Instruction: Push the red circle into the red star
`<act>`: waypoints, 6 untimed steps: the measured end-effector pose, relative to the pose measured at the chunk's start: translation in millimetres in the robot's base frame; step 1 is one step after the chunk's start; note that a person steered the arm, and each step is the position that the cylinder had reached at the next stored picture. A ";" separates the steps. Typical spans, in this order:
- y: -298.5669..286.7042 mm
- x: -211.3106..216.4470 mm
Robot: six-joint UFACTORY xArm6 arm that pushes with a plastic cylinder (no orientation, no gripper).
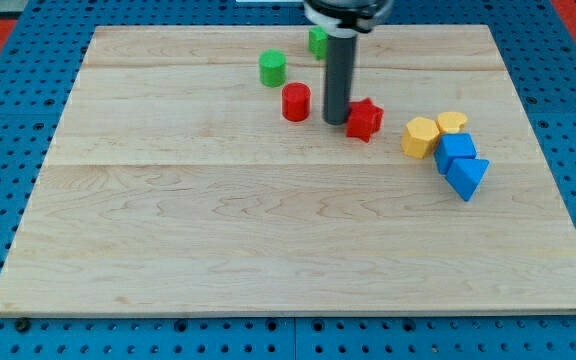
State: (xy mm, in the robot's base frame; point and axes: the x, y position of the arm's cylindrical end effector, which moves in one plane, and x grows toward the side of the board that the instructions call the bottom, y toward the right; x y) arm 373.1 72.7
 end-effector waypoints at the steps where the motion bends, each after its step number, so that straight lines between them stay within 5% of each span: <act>1: -10.0 -2.3; 3: -141.2 26.7; 4: -183.7 -8.3; 6: -107.5 -38.5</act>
